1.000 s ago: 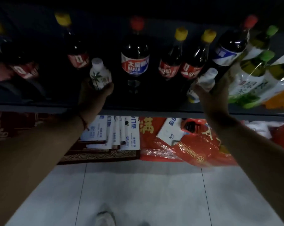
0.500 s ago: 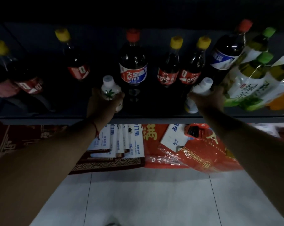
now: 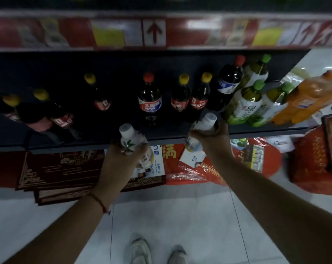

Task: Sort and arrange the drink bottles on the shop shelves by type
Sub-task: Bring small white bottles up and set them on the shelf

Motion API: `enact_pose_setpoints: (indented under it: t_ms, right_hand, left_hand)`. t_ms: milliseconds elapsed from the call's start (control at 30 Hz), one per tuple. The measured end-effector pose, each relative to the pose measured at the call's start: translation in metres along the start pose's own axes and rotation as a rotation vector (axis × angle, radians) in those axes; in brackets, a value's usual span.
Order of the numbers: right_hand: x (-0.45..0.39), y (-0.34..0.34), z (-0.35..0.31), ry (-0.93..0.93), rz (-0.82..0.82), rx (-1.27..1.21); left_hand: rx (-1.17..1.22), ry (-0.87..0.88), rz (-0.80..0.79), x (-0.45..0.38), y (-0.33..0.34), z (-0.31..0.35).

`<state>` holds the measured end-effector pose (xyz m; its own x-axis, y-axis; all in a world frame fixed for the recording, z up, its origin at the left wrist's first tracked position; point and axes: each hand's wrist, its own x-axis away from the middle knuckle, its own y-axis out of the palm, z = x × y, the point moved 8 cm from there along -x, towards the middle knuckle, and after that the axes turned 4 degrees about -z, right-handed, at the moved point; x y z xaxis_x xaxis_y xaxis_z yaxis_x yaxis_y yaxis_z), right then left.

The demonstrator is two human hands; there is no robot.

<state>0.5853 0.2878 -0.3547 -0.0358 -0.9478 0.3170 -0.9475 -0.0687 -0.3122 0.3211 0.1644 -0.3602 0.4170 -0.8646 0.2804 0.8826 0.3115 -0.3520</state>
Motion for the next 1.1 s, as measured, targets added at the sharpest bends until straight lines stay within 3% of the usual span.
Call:
enact_pose_setpoints:
  t_ms: [200, 500, 833, 1100]
  right_hand:
    - [0.117, -0.039, -0.101, -0.013, -0.099, -0.128]
    - [0.254, -0.073, -0.236, -0.128, -0.214, -0.200]
    - [0.243, -0.054, -0.343, -0.322, -0.194, -0.242]
    - [0.169, -0.057, -0.354, -0.367, -0.067, -0.174]
  left_hand:
    - [0.194, 0.079, 0.009, 0.114, -0.060, 0.108]
    - [0.137, 0.220, -0.051, 0.198, -0.147, 0.233]
    - [0.162, 0.384, 0.020, 0.153, -0.195, 0.334]
    - [0.098, 0.295, 0.120, 0.069, -0.193, 0.335]
